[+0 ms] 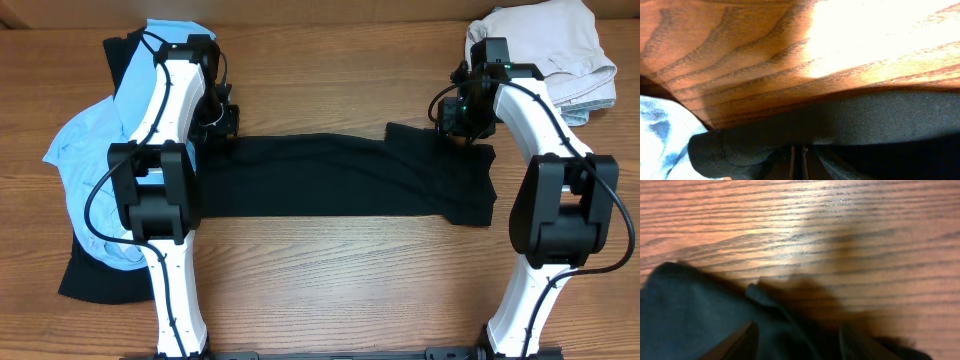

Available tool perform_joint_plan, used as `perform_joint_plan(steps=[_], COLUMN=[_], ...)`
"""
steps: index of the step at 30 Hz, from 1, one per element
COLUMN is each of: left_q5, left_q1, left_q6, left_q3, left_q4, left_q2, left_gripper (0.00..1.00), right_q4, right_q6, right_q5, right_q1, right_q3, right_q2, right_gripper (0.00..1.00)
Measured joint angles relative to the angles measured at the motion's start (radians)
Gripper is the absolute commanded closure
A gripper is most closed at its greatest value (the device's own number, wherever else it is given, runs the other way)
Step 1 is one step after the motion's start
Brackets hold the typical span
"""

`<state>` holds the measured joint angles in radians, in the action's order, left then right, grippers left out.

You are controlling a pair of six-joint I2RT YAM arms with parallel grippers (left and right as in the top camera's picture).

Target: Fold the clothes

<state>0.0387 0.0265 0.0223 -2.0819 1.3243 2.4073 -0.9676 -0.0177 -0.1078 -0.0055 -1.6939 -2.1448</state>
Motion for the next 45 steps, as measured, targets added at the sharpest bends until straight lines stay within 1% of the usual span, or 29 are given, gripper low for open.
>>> perform_joint_plan(steps=[6, 8, 11, 12, 20, 21, 22, 24, 25, 27, 30, 31, 32, 34, 36, 40, 45], left_q5=[0.0, 0.0, 0.0, 0.0, -0.001, -0.002, -0.005, -0.008, -0.009, -0.012, -0.013, -0.013, -0.013, -0.013, -0.012, -0.012, -0.012], left_q1=[0.0, 0.0, 0.0, 0.0, 0.0, 0.0, 0.0, 0.0, 0.0, 0.0, 0.0, 0.0, 0.0, 0.0, 0.0, 0.0, 0.0], left_q6=[-0.005, -0.006, -0.008, -0.008, -0.008, -0.008, -0.008, -0.008, -0.008, -0.008, -0.007, -0.007, -0.007, -0.007, -0.007, -0.007, -0.007], left_q3=[0.0, 0.0, 0.0, 0.0, 0.0, 0.0, 0.0, -0.004, -0.012, -0.064, -0.138, -0.163, -0.187, -0.221, -0.231, -0.232, -0.232], left_q4=[-0.005, -0.006, -0.006, -0.006, -0.04, -0.044, -0.047, -0.049, -0.049, -0.048, -0.049, -0.047, -0.048, -0.045, -0.037, 0.005, 0.028], left_q2=[0.0, 0.0, 0.0, 0.0, 0.0, 0.0, 0.0, 0.0, 0.0, 0.001, 0.002, 0.002, 0.002, 0.002, 0.002, 0.002, 0.002], left_gripper=[0.96, 0.96, 0.96, 0.96, 0.96, 0.96, 0.96, 0.96, 0.96, 0.96, 0.96, 0.96, 0.96, 0.96, 0.96, 0.96, 0.96], right_q4=[0.014, 0.014, 0.014, 0.014, 0.037, 0.037, 0.035, 0.031, 0.022, 0.008, -0.002, -0.003, -0.007, -0.026, -0.064, -0.138, -0.121], right_q6=[-0.014, -0.021, -0.027, -0.029, -0.034, -0.032, -0.032, -0.034, -0.031, -0.027, -0.029, -0.029, -0.029, -0.034, -0.032, -0.035, -0.035], right_q5=[-0.008, -0.024, -0.032, -0.035, -0.045, -0.046, -0.048, -0.053, -0.055, -0.06, -0.065, -0.066, -0.068, -0.069, -0.069, -0.068, -0.068], right_q1=[0.0, 0.0, 0.0, 0.0, -0.001, -0.002, -0.003, -0.008, -0.011, -0.014, -0.013, -0.013, -0.012, -0.011, -0.011, -0.011, -0.011], right_q3=[0.0, 0.0, 0.0, 0.0, -0.002, -0.009, -0.02, -0.059, -0.086, -0.182, -0.274, -0.291, -0.311, -0.33, -0.329, -0.299, -0.187], right_q2=[-0.026, -0.041, -0.053, -0.057, -0.064, -0.065, -0.068, -0.073, -0.074, -0.076, -0.076, -0.076, -0.076, -0.076, -0.076, -0.076, -0.078], right_gripper=[0.54, 0.57, 0.64, 0.68, 0.84, 0.85, 0.9, 0.92, 0.96, 0.96, 0.96, 0.94, 0.82, 0.65, 0.58, 0.55, 0.55])
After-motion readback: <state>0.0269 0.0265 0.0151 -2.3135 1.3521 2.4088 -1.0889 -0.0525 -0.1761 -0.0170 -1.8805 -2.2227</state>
